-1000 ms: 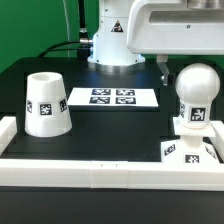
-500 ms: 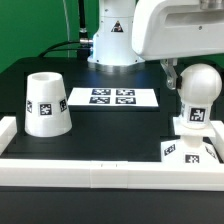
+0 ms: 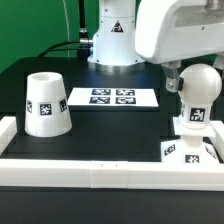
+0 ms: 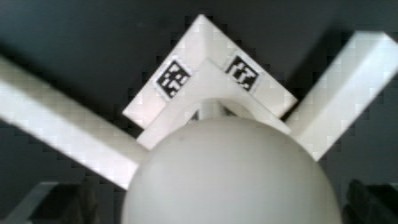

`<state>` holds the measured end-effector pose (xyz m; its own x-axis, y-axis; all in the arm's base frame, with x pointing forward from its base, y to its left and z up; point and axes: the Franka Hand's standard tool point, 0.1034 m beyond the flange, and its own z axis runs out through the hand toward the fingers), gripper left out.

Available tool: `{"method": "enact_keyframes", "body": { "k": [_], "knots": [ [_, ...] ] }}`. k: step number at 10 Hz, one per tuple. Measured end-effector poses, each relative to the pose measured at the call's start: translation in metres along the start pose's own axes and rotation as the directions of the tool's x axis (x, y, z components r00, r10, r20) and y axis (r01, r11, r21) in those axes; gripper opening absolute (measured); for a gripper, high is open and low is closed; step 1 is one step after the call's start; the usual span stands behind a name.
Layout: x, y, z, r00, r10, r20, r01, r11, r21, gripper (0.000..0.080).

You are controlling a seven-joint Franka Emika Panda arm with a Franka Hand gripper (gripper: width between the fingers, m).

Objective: Assemble lamp

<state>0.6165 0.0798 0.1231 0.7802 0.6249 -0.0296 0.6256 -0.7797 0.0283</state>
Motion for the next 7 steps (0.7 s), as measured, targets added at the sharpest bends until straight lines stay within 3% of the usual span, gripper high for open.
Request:
{"method": "enact_keyframes", "body": {
  "k": [3, 5, 7],
  "knots": [
    [-0.0013, 0.0018, 0.0, 0.965, -0.261, 0.035, 0.262, 0.965, -0.031, 0.0699],
    [-0.0025, 0.0039, 0.0003, 0.923, -0.38, 0.052, 0.382, 0.923, -0.036, 0.0699],
    [-0.0039, 0.0062, 0.0028, 0.827, -0.557, 0.081, 0.561, 0.827, -0.034, 0.0699]
  ]
}}
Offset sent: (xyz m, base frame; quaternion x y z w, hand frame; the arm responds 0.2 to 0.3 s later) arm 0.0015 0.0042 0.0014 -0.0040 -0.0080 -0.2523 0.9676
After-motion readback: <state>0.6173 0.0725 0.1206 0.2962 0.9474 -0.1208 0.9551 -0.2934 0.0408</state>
